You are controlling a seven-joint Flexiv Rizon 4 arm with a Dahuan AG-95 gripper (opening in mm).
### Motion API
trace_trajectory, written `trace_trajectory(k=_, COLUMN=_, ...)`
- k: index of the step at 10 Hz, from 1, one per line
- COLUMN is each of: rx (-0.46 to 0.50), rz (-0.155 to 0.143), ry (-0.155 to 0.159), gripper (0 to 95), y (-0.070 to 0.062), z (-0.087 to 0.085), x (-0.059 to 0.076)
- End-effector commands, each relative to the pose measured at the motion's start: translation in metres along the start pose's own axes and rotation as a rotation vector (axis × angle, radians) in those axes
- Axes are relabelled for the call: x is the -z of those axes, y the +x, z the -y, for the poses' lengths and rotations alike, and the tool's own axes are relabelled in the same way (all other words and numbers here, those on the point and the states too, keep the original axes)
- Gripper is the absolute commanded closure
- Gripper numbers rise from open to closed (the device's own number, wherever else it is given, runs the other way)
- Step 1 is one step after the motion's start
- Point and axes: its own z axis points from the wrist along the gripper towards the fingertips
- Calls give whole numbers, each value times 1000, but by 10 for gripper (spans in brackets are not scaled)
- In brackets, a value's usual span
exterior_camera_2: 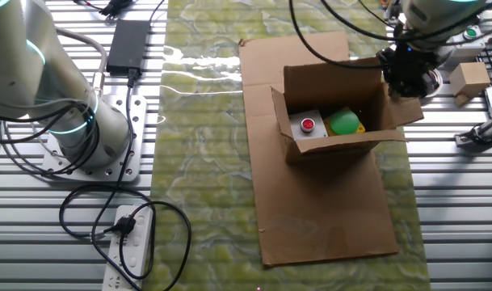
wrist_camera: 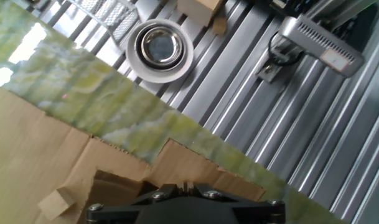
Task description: Open a box
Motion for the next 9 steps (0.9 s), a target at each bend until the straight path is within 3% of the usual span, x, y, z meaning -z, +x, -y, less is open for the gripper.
trace_trajectory(k=1, rx=13, rz=-3, ry=-10, gripper=950, y=5, z=-5, x=-9)
trace_trajectory(k=4, rx=51, rz=4, ry=-18, gripper=950, y=7, z=-5, x=-10)
trace_trajectory(k=7, rx=93, rz=-9, ry=-28, gripper=950, y=7, z=-4, x=-9)
trace_trajectory(k=9, rx=136, rz=-36, ry=-49, gripper=950, y=7, z=-4, x=-9)
